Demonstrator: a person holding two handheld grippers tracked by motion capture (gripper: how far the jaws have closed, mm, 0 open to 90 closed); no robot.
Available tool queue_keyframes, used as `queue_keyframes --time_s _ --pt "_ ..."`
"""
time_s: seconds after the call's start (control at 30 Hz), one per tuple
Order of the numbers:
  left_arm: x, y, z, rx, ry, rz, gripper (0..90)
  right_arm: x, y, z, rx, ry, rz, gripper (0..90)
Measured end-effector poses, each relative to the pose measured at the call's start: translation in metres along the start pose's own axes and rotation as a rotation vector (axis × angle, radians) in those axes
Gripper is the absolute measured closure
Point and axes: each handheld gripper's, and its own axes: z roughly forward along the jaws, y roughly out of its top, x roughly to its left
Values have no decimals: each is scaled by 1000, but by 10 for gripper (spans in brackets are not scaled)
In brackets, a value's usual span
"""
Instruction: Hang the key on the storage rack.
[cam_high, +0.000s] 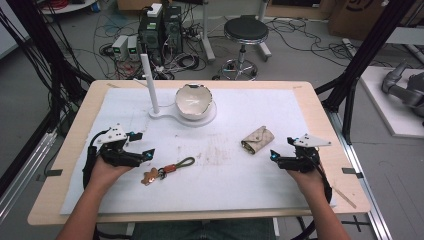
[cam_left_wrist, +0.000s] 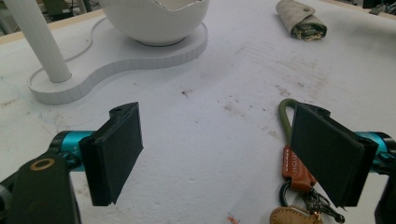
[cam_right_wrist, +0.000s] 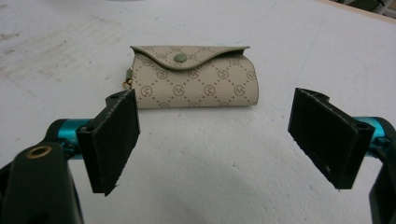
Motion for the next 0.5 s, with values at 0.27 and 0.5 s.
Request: queue_keyframes --time_s 0.27,0.5 --pt "-5 1 2 15 -12 18 172 2 0 0 4 -6 -6 169" --pt "-8 2 5 22 -29 23 172 1 0 -2 0 -20 4 169"
